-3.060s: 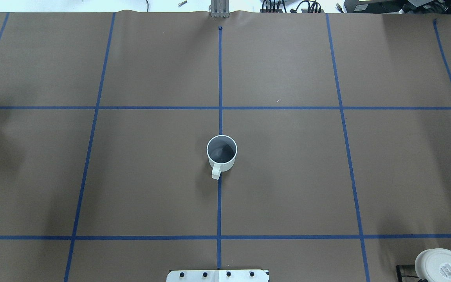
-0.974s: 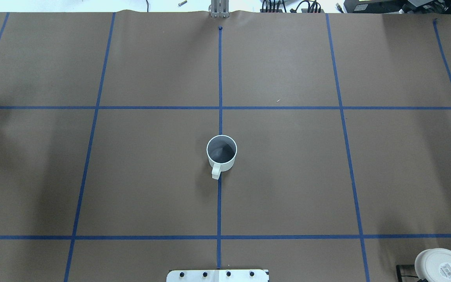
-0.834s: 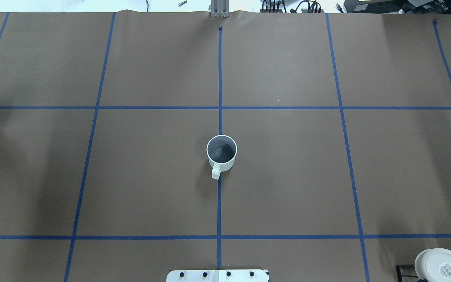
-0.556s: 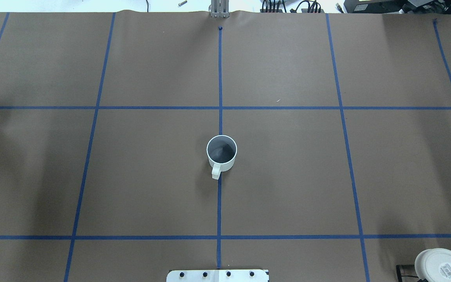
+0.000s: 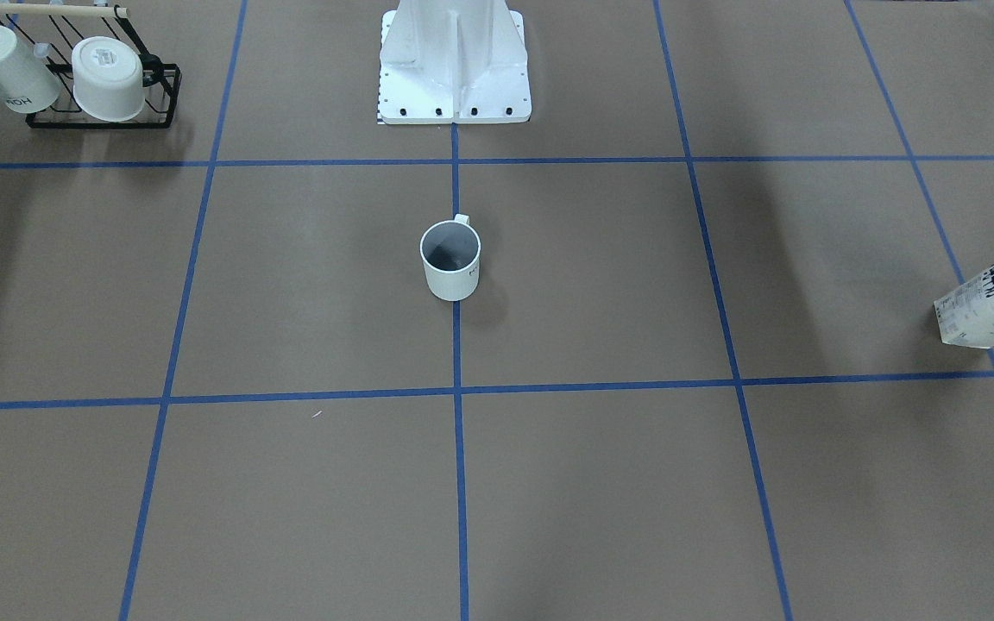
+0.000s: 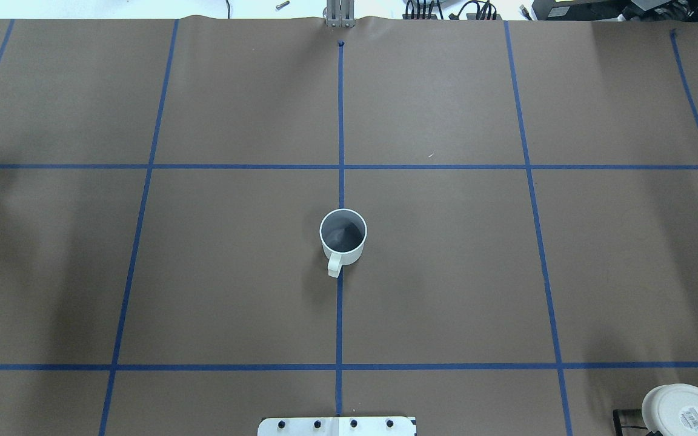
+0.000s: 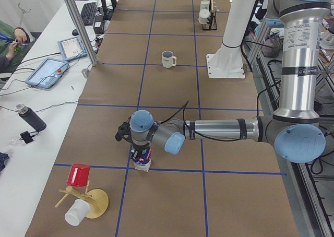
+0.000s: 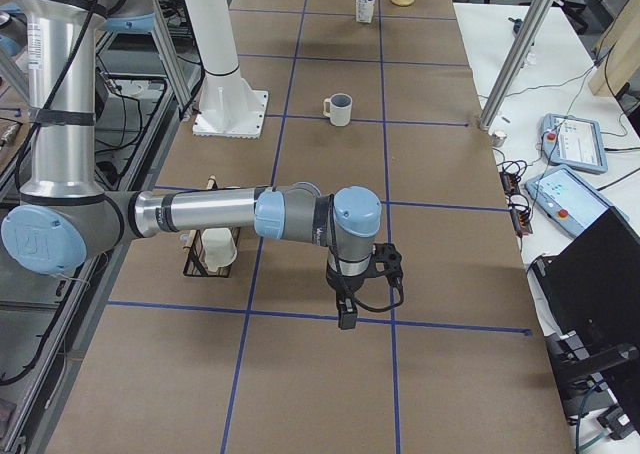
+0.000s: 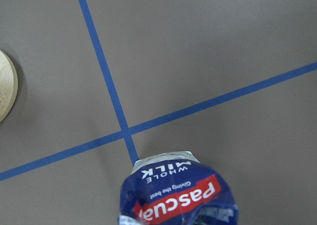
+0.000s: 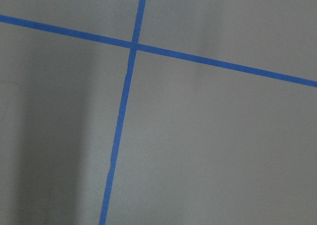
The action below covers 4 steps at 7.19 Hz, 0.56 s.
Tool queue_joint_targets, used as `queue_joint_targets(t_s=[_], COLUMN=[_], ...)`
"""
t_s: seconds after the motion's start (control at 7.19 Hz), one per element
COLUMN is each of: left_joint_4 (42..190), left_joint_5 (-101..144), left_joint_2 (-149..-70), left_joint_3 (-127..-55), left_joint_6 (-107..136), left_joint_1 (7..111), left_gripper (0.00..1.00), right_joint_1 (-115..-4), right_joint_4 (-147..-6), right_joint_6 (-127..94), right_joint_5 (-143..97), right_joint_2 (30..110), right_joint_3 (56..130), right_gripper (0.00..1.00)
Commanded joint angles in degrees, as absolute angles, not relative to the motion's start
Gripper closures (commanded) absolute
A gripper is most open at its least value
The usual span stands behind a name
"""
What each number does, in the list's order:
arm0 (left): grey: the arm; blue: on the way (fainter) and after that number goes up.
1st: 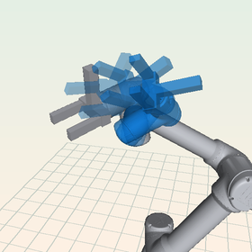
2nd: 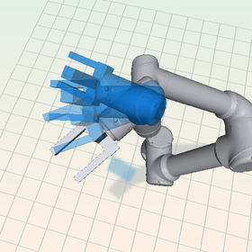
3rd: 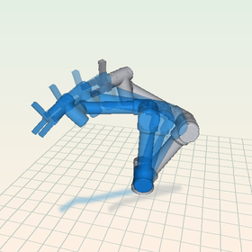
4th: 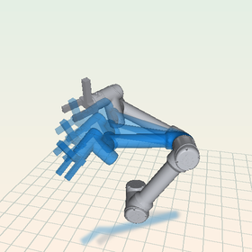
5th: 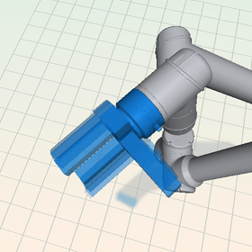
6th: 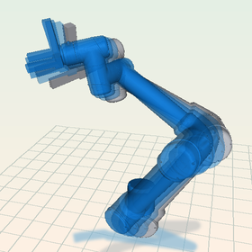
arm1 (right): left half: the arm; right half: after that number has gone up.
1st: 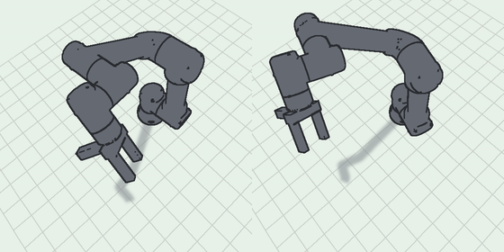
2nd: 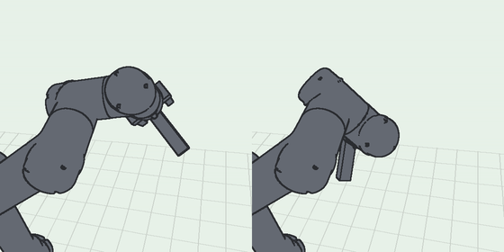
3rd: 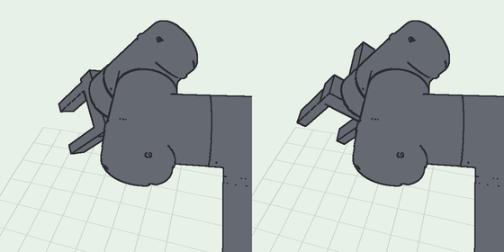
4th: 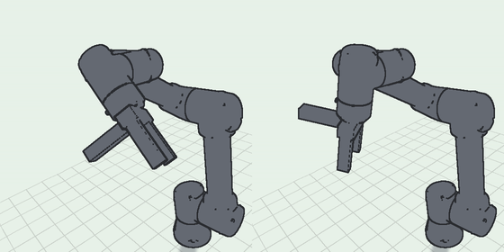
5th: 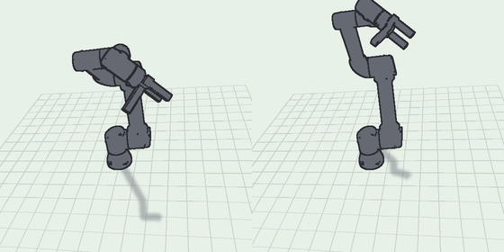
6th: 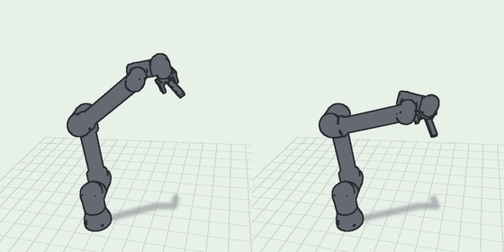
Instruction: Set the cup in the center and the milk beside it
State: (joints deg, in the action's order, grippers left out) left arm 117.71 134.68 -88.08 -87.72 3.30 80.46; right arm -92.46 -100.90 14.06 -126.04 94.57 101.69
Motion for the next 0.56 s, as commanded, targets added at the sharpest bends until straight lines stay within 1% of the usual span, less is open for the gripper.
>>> queue_joint_targets(t_s=[0.0, 0.14, 0.28, 0.42], left_joint_4=[115.2, 109.7, 105.0, 104.5], left_joint_5=[136.2, 138.1, 138.0, 137.9], left_joint_2=[-88.1, -88.1, -88.1, -88.2], left_joint_3=[-92.6, -97.0, -103.4, -107.6], left_joint_6=[3.5, 3.9, 9.3, 17.6], left_joint_1=[80.9, 81.0, 81.0, 80.6], left_gripper=[1.0, 1.0, 1.0, 1.0], right_joint_1=[-92.5, -92.5, -92.5, -92.5], right_joint_4=[-100.9, -100.9, -100.9, -100.9], right_joint_6=[14.1, 14.1, 14.1, 14.1], right_joint_5=[-126.0, -126.0, -126.0, -126.0], right_joint_2=[94.6, 94.6, 94.6, 94.6], right_joint_3=[101.7, 101.7, 101.7, 101.7], right_gripper=[0.0, 0.0, 0.0, 0.0])
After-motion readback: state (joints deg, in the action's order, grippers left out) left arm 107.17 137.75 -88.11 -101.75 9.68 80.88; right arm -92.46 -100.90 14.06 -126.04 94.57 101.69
